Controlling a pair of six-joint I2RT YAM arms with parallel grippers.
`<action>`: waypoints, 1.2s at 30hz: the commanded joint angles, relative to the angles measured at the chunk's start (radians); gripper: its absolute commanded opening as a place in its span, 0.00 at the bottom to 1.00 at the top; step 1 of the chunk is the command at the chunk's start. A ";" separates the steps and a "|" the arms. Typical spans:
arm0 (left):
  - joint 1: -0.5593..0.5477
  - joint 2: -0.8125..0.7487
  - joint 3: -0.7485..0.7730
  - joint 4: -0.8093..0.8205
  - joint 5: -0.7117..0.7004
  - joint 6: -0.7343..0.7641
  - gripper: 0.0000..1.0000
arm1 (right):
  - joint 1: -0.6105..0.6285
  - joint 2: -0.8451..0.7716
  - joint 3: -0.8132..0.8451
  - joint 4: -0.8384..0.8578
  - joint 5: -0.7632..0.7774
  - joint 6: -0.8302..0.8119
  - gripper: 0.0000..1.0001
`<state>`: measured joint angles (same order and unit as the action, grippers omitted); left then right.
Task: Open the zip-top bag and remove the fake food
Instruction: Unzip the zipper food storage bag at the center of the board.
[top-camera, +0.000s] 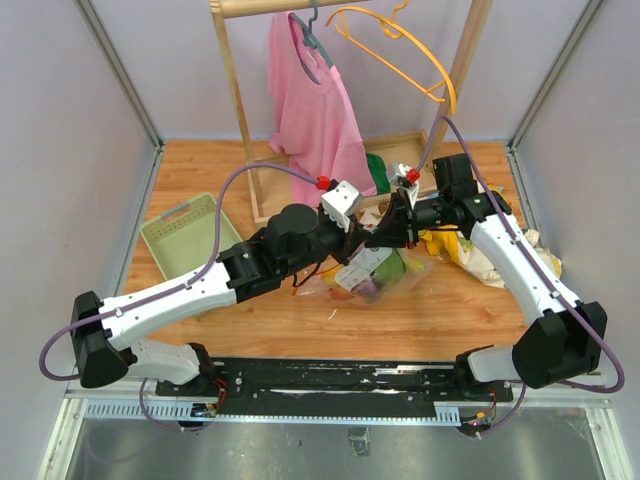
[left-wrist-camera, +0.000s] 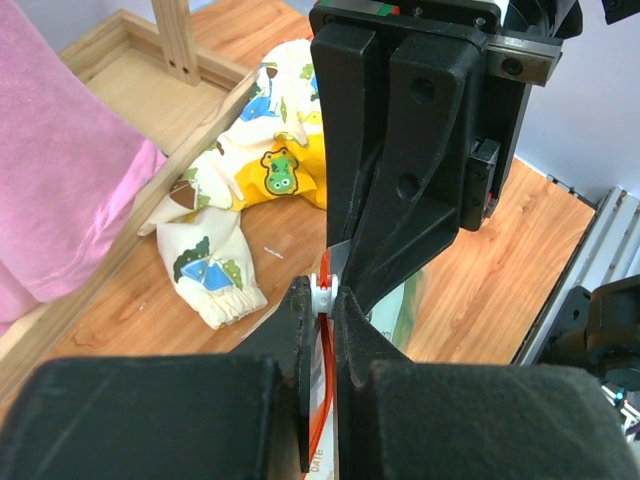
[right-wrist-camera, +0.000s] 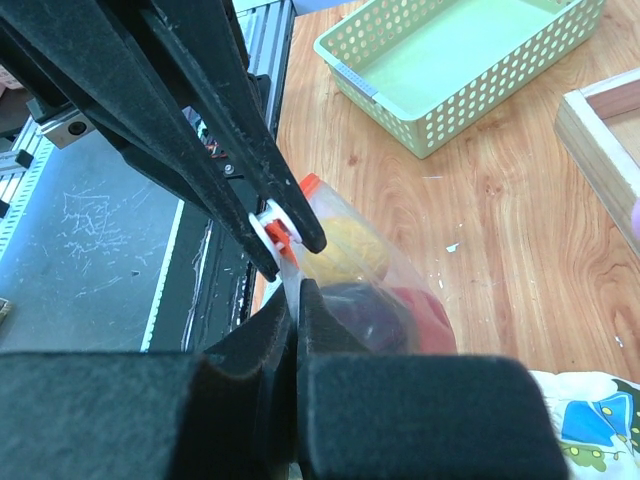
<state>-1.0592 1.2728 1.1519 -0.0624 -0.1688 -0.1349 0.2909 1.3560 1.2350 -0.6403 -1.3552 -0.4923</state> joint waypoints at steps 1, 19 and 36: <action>0.021 -0.007 0.007 -0.040 -0.013 0.016 0.05 | -0.032 -0.023 0.049 -0.022 0.013 -0.030 0.01; 0.078 -0.081 -0.065 -0.010 0.141 -0.049 0.06 | -0.040 -0.018 0.072 -0.031 0.053 -0.035 0.01; 0.096 -0.125 -0.133 0.005 0.161 -0.087 0.06 | -0.041 -0.028 0.062 -0.031 0.049 -0.038 0.01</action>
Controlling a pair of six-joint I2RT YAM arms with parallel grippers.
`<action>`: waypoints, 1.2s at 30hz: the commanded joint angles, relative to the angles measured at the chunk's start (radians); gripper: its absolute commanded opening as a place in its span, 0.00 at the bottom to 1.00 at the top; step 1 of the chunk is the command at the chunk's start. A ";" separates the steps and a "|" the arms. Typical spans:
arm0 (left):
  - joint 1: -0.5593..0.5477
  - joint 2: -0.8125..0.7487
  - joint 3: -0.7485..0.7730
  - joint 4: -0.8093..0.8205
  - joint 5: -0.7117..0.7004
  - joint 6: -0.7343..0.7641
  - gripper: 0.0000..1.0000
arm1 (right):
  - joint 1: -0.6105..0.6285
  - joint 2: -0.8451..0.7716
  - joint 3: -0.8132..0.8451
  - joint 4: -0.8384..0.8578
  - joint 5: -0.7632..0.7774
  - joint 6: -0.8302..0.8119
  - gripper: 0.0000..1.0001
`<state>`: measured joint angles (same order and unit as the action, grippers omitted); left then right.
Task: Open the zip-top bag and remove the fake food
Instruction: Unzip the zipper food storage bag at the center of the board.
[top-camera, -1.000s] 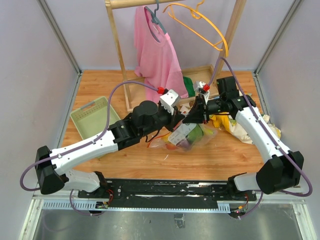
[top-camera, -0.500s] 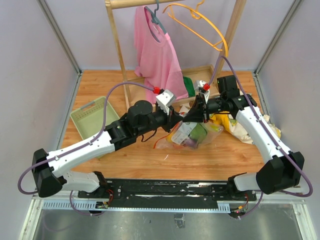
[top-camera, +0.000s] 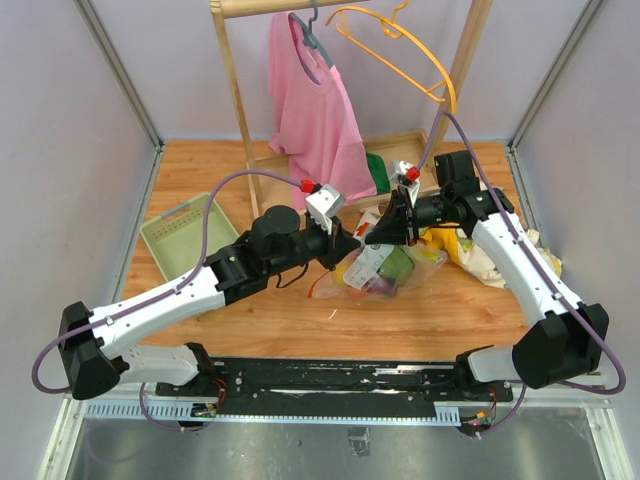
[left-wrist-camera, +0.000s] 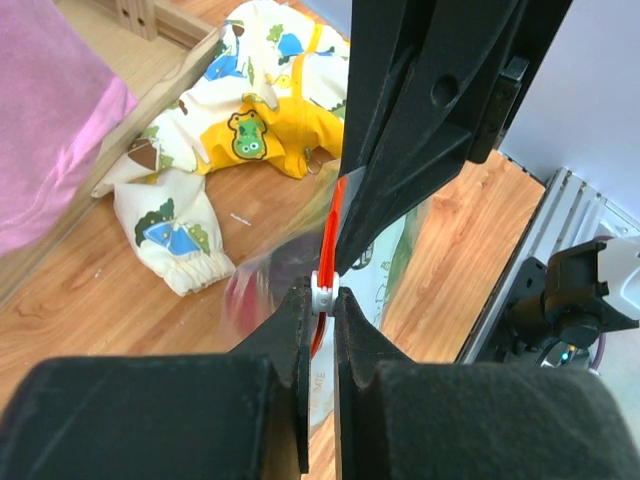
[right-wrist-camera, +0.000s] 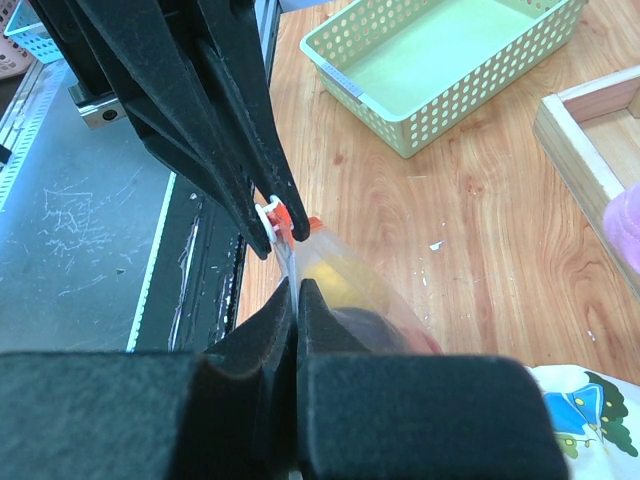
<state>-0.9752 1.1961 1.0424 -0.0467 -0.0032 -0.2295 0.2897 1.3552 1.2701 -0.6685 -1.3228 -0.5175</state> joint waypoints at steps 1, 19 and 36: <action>0.012 -0.050 -0.027 -0.011 -0.004 0.011 0.06 | -0.040 -0.028 0.028 -0.003 0.017 -0.013 0.01; 0.013 -0.071 -0.081 -0.018 -0.003 0.054 0.05 | -0.098 -0.033 0.042 -0.013 -0.014 -0.010 0.01; 0.018 -0.065 -0.111 -0.049 -0.001 0.071 0.05 | -0.172 -0.032 0.036 -0.022 -0.029 -0.022 0.01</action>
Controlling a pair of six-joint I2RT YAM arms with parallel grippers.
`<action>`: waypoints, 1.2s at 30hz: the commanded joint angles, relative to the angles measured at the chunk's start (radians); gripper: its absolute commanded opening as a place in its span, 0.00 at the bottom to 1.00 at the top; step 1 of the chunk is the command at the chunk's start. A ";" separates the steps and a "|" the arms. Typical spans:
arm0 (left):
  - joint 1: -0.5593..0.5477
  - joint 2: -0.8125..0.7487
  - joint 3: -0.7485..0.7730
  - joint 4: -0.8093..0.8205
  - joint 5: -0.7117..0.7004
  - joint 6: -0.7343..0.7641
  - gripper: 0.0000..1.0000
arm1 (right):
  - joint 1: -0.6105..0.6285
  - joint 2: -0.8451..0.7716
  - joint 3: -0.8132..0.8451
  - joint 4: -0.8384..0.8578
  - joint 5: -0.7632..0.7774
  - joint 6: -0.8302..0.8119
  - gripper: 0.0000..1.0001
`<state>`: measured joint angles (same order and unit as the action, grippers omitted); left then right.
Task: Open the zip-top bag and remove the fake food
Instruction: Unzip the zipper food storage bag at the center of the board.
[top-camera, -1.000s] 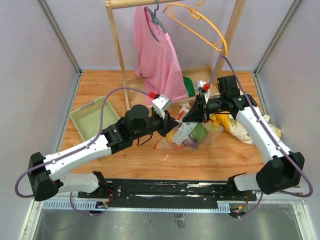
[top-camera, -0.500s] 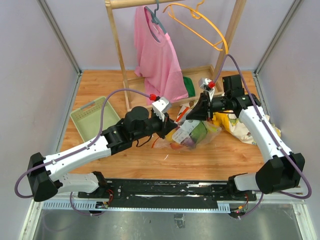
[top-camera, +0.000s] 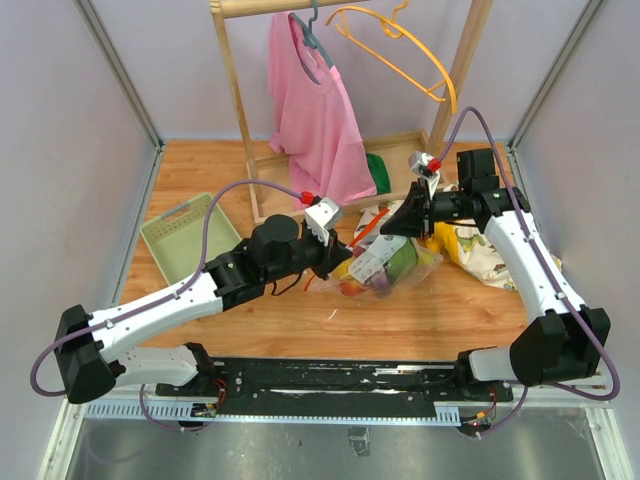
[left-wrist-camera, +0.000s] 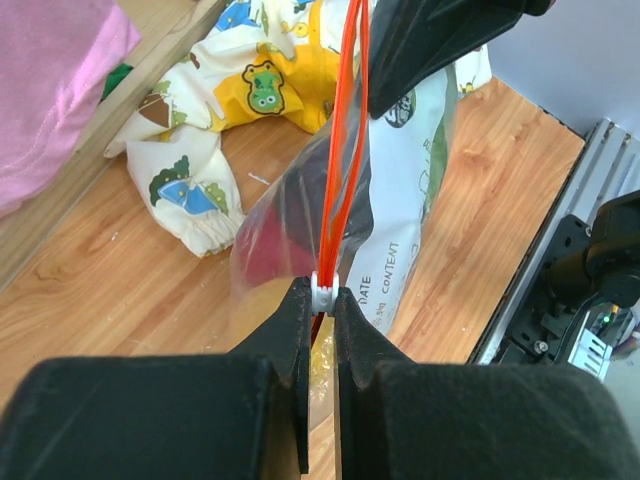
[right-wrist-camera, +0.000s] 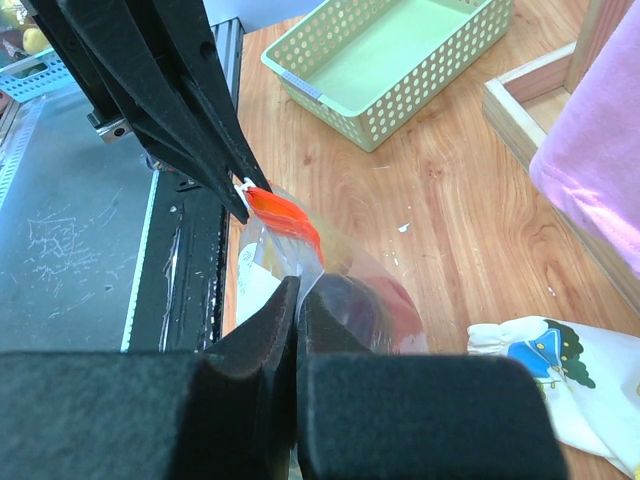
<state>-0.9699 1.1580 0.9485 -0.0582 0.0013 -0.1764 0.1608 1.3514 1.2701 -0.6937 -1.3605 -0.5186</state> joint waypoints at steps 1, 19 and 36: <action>0.014 -0.029 -0.020 -0.041 -0.006 0.020 0.05 | -0.047 -0.029 0.035 0.003 0.009 -0.021 0.01; 0.034 -0.079 -0.055 -0.152 -0.015 0.054 0.05 | -0.081 -0.028 0.030 0.003 0.008 -0.026 0.01; 0.040 -0.100 -0.086 -0.225 -0.024 0.061 0.05 | -0.105 -0.030 0.026 0.003 0.011 -0.031 0.01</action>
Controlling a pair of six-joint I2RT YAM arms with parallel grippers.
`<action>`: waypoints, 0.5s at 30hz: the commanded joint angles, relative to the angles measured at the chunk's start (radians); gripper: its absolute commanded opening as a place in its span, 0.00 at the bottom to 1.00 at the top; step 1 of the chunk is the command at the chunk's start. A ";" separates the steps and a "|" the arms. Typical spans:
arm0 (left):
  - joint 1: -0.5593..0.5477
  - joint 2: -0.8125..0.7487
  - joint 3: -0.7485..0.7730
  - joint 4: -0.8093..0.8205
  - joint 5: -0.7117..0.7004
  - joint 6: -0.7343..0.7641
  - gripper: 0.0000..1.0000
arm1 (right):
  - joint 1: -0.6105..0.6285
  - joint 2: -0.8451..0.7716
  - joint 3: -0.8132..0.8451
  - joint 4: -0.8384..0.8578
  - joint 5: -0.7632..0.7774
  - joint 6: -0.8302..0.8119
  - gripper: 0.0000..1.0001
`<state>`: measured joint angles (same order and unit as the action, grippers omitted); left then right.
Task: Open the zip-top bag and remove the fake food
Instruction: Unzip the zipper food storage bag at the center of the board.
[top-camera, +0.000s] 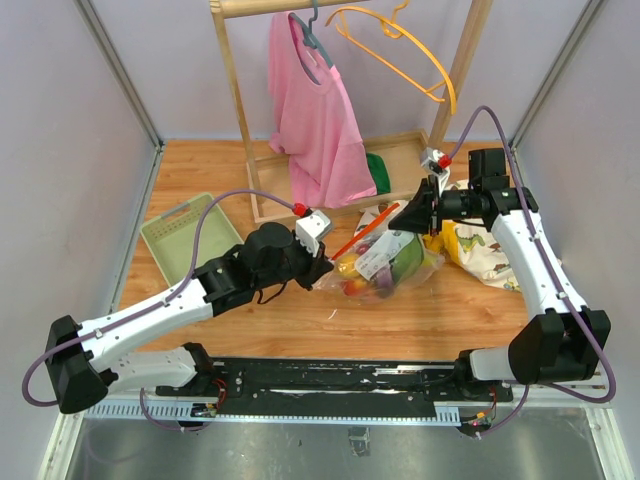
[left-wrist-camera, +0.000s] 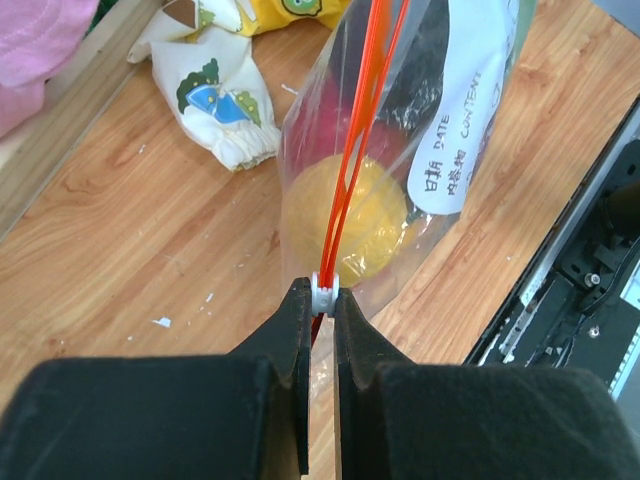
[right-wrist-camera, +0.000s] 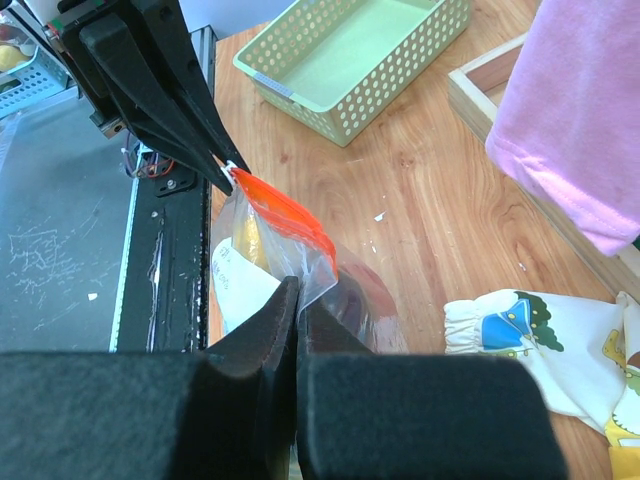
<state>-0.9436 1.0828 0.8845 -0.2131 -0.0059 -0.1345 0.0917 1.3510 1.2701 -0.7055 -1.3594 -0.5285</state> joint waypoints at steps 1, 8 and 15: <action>0.013 -0.025 -0.023 -0.074 -0.016 0.019 0.05 | -0.038 -0.030 0.026 0.014 0.009 -0.021 0.01; 0.012 -0.030 -0.039 -0.102 -0.016 0.022 0.05 | -0.052 -0.029 0.028 0.015 0.008 -0.020 0.01; 0.014 -0.031 -0.052 -0.129 -0.016 0.029 0.05 | -0.068 -0.027 0.031 0.014 0.005 -0.018 0.01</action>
<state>-0.9390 1.0702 0.8562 -0.2470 -0.0067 -0.1272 0.0605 1.3510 1.2701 -0.7090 -1.3590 -0.5293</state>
